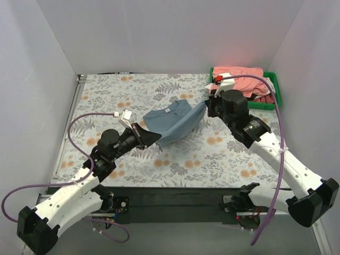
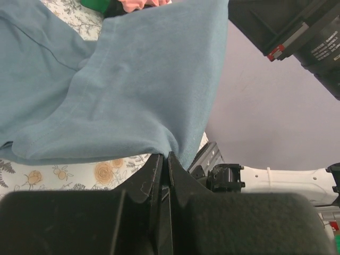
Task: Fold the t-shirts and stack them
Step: Fold the tshirt
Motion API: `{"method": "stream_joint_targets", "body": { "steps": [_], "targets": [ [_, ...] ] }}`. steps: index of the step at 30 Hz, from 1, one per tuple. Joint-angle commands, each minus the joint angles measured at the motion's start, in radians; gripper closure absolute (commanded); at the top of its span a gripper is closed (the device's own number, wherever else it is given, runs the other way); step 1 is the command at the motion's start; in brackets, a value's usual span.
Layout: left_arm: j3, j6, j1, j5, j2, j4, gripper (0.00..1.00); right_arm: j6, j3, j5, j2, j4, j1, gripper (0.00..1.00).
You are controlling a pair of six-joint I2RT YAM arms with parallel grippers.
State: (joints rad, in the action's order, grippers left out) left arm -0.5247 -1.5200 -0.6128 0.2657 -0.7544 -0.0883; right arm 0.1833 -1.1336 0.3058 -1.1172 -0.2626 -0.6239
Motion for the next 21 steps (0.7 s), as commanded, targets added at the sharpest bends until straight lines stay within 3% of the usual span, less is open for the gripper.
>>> {"method": "stream_joint_targets", "body": {
  "steps": [1, 21],
  "targets": [
    [0.006, -0.008, -0.004, -0.023, -0.046, -0.073, 1.0, -0.022, -0.041, 0.072, -0.059, 0.057, 0.004, 0.99],
    [0.061, -0.009, 0.007, -0.172, -0.239, -0.248, 1.0, -0.079, -0.281, 0.003, -0.423, 0.115, 0.085, 0.99]
  ]
}}
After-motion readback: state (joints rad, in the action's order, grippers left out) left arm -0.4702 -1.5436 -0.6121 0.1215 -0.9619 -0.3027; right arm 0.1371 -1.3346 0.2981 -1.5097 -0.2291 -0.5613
